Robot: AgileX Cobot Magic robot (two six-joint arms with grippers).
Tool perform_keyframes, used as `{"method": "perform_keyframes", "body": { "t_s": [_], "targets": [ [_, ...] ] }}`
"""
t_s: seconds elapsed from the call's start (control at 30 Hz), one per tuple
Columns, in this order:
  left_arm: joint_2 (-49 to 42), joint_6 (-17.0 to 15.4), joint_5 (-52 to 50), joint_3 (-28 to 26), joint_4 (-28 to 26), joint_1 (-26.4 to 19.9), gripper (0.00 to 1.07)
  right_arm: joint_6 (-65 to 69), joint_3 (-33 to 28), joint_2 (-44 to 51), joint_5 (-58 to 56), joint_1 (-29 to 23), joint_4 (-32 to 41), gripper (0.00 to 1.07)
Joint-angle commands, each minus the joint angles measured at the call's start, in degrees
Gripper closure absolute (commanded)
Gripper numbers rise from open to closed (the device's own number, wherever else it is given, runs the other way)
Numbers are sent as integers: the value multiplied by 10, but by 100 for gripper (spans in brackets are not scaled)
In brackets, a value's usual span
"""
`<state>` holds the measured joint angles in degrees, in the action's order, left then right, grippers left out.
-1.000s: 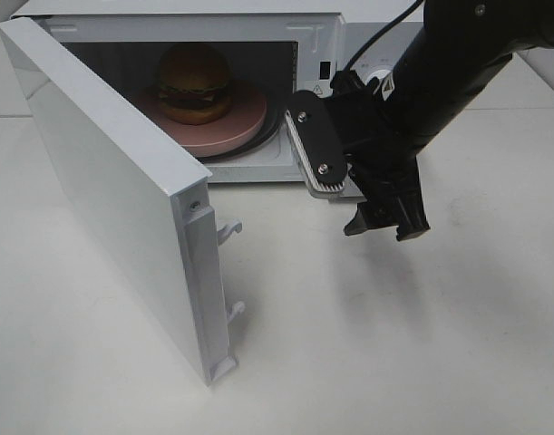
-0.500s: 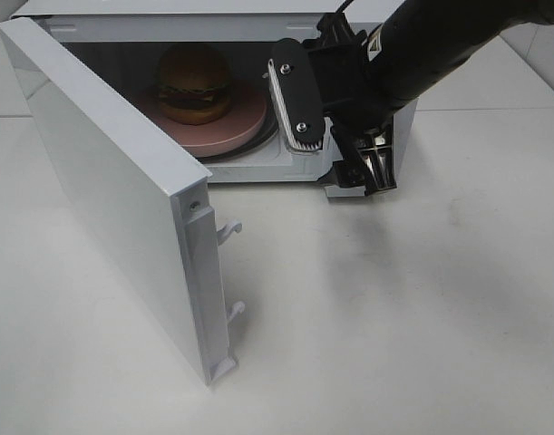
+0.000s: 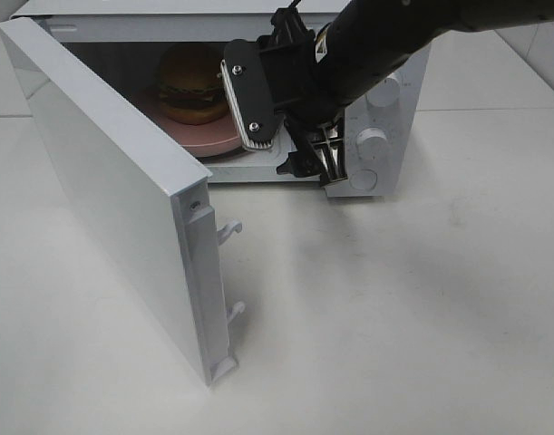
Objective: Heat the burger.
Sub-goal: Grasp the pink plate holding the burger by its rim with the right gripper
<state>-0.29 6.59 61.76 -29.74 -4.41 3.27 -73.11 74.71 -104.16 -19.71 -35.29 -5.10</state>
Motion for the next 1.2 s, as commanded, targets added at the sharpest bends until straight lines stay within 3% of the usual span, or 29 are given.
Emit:
{"method": "perform_keyframes", "body": {
  "t_s": [0.03,0.9,1.2],
  "targets": [
    [-9,-2,-5,2,-5,-1,6,12,22,-28,10,-9,1,19],
    [-9,-2,-5,2,-4,-1,6,64,163,-183,-16,-7,-5,22],
    [-9,-2,-5,2,-4,-1,6,91,257,-245,-72,-7,-15,24]
  ]
}}
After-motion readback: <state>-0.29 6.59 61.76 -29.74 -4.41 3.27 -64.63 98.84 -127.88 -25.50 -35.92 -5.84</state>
